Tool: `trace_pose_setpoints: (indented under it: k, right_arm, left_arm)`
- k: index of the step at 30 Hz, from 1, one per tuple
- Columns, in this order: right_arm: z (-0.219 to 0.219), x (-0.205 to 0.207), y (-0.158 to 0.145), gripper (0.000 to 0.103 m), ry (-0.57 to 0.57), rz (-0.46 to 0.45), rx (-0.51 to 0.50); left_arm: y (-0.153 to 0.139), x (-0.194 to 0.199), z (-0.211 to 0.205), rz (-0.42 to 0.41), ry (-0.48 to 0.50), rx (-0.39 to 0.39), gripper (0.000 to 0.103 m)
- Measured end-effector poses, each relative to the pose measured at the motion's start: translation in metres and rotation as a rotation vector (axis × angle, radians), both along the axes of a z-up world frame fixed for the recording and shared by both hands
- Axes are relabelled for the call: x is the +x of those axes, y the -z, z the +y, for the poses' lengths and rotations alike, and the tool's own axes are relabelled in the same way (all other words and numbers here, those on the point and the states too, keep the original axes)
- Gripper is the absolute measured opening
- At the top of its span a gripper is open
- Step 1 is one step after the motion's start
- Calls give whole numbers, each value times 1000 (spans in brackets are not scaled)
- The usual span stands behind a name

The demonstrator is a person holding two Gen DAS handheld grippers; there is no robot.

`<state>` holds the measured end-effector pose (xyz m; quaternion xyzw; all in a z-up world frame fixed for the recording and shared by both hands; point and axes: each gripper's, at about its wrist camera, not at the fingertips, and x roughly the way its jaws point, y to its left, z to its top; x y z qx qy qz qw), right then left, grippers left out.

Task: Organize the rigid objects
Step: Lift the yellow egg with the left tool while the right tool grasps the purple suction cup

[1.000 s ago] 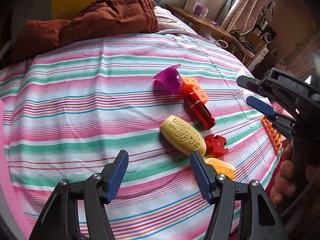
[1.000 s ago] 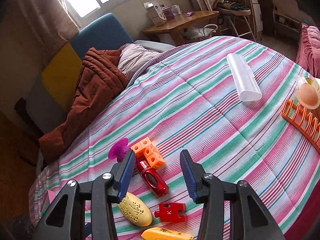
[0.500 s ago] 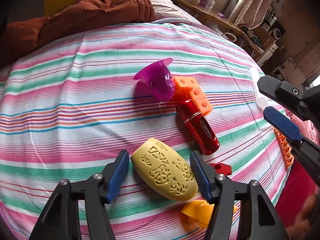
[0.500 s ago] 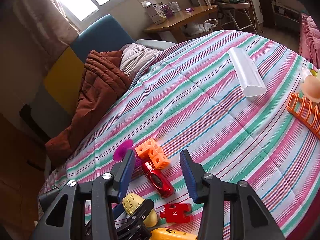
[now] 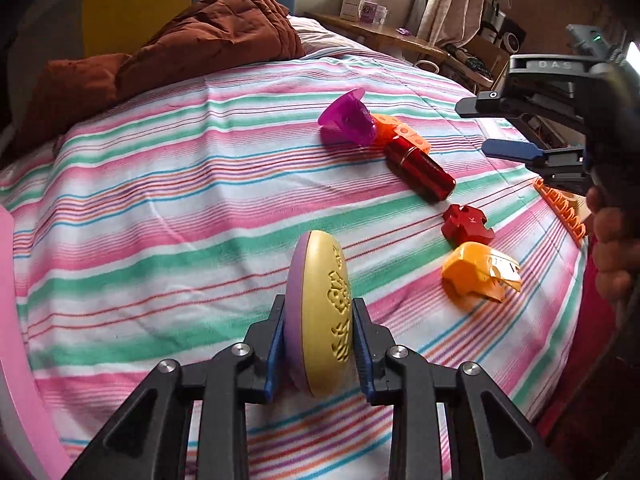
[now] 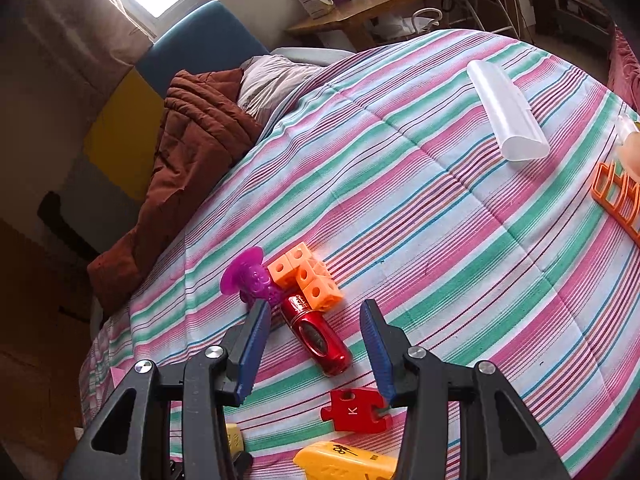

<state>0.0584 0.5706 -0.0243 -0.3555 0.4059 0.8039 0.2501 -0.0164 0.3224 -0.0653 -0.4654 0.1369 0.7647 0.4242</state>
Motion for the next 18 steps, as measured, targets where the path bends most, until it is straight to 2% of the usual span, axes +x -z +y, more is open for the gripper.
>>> trace_pose_setpoints:
  k: [5, 10, 12, 13, 14, 18]
  right_arm:
    - [-4, -5, 3, 47, -17, -36, 21]
    - [-4, -6, 3, 47, -15, -49, 32]
    - [-3, -6, 4, 47, -12, -53, 30]
    - [-3, -6, 4, 47, -12, -54, 27]
    - [-3, -6, 5, 47, -12, -54, 26]
    - [-3, -6, 4, 47, -15, -51, 29]
  left_arm:
    - [-1, -3, -24, -65, -16, 60, 31]
    - [-6, -2, -28, -83, -20, 53, 32]
    - [-9, -1, -25, -51, -14, 22, 44]
    - [-12, 0, -24, -29, -11, 11, 54]
    - [-14, 0, -25, -14, -9, 10, 58]
    - [-17, -4, -28, 6, -37, -8, 58]
